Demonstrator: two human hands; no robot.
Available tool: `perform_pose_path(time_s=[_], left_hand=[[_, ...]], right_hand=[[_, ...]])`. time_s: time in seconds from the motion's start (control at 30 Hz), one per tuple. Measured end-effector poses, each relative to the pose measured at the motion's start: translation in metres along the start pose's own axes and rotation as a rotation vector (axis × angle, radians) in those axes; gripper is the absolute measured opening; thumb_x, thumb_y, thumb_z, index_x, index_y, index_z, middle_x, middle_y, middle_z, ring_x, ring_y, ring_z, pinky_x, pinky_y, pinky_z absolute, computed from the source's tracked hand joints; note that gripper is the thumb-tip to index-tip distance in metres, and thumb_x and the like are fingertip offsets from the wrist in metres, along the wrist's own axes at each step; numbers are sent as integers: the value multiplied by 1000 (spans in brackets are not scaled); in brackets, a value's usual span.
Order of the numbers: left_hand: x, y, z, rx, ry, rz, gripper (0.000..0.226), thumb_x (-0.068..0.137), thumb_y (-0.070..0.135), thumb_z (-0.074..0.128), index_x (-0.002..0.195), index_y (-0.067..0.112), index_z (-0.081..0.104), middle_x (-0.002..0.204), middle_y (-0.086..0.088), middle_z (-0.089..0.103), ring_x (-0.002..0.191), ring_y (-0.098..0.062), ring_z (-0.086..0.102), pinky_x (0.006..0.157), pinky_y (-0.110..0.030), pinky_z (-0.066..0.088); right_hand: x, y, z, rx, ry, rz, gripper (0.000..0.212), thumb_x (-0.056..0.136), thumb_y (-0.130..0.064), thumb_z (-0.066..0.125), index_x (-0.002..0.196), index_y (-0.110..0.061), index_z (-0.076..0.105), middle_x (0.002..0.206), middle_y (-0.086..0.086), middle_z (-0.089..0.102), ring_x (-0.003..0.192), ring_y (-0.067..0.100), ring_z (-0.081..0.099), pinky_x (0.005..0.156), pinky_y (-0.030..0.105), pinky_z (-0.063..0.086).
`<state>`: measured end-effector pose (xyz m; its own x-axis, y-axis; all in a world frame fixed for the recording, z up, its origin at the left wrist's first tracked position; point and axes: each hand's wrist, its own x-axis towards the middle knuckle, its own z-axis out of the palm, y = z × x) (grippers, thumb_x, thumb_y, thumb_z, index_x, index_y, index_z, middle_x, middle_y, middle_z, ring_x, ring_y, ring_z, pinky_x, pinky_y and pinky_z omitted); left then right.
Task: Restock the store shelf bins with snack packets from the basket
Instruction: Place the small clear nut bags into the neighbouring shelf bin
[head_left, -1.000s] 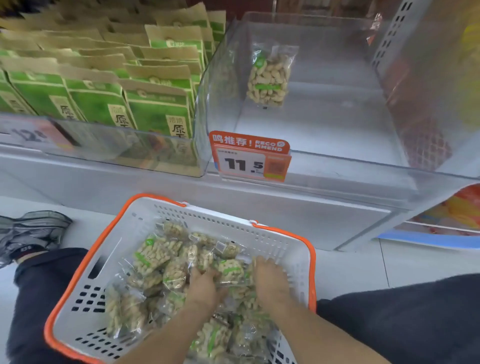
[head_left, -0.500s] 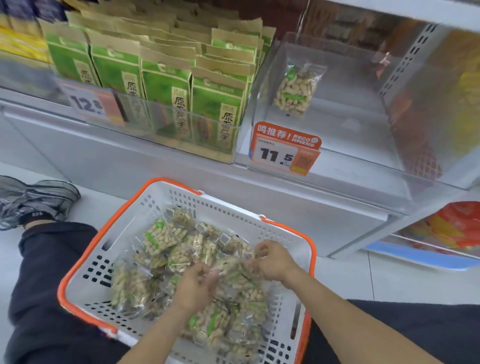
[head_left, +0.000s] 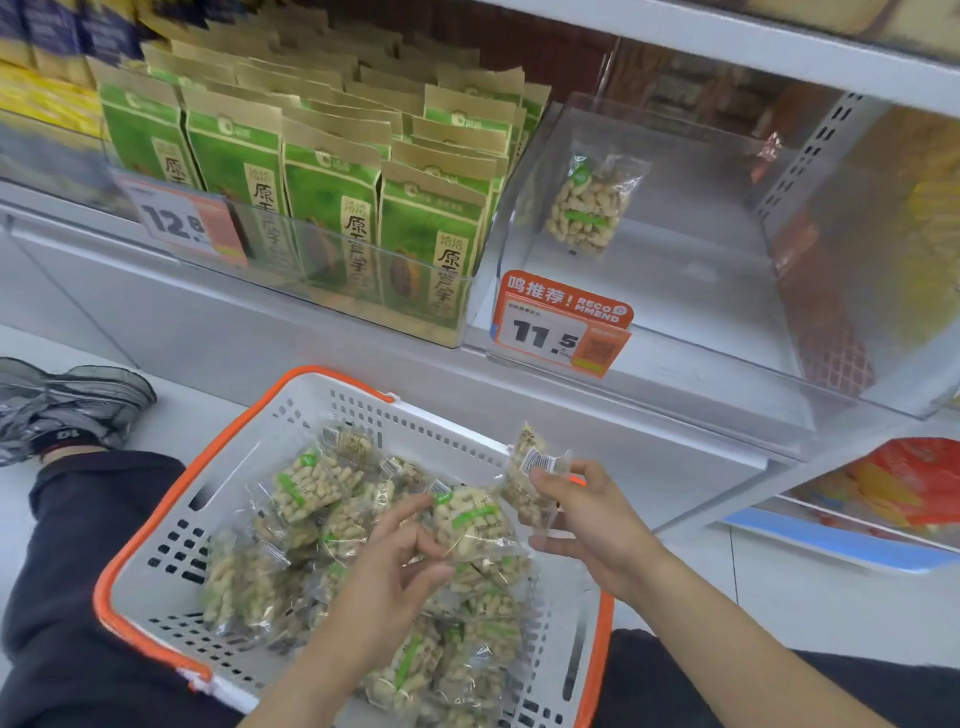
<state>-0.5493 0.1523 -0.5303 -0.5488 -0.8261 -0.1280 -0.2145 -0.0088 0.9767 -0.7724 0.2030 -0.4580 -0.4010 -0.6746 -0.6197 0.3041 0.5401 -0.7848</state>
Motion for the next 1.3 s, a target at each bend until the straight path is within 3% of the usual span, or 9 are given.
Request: perform_pose_path(time_s=[0.13,0.3,0.47,0.63,0.77,0.9,1.0,1.13,1.3], left_hand=[[2,19,13,-102,45,-18,11,77,11,79,85,8,73,139,18,48,118,-4,61,87,-21,55],[4,50,15,-312,209,-143,50,63,52,86,100,22,70,114,12,68,96,-13,71,74,-30,57],[8,44,21,-312,261,-329,69,63,26,85,122,23,50,110,0,55,98,-15,61,65,-21,51],[4,35,21,-432,101,-475,98,67,17,82,150,8,29,98,-6,63,106,-26,62,99,-42,49],[4,36,14,-609,87,-477,86,69,2,78,145,18,40,122,-21,65,110,-41,64,93,-56,52],[7,45,8,-692,46,-406,66,69,-1,79,126,28,59,131,-24,57,108,-42,65,89,-61,53],[7,51,9,-640,18,-375,68,75,-2,74,133,25,51,120,-21,63,95,-32,71,75,-43,58],[5,65,10,-645,-14,-351,47,87,-3,59,127,19,56,68,-8,63,62,-18,65,60,-30,56],[3,82,15,-580,-50,-323,86,57,52,90,128,25,50,102,-7,73,92,-24,71,78,-39,57]], right_hand=[[-9,15,11,84,-3,-96,42,86,-12,77,119,-20,51,120,4,63,92,22,74,75,50,62],[-18,34,20,48,24,-246,42,84,-2,76,110,-25,53,120,-11,59,84,24,73,67,41,62],[-25,40,27,-248,46,-450,45,84,-15,80,109,-41,53,115,-37,54,96,-5,60,77,21,55],[-30,26,16,-460,-95,-530,50,76,-20,85,110,-44,58,126,-25,51,117,-10,49,95,10,41],[-34,10,2,-567,-222,-460,61,63,-43,91,113,-52,58,131,-45,35,135,-3,39,110,30,41],[-37,4,-2,-426,-243,-420,44,72,-40,88,107,-49,64,123,-47,44,118,2,58,93,32,56],[-35,6,-5,-360,-144,-403,40,69,-31,92,98,-44,67,127,-26,54,107,8,63,79,30,59],[-34,0,-9,-433,-50,-372,61,57,-30,98,101,-41,57,121,-16,58,98,8,62,70,24,56],[-49,-9,2,-529,-50,-411,74,53,-26,99,103,-38,45,108,-17,57,84,4,62,66,21,54]])
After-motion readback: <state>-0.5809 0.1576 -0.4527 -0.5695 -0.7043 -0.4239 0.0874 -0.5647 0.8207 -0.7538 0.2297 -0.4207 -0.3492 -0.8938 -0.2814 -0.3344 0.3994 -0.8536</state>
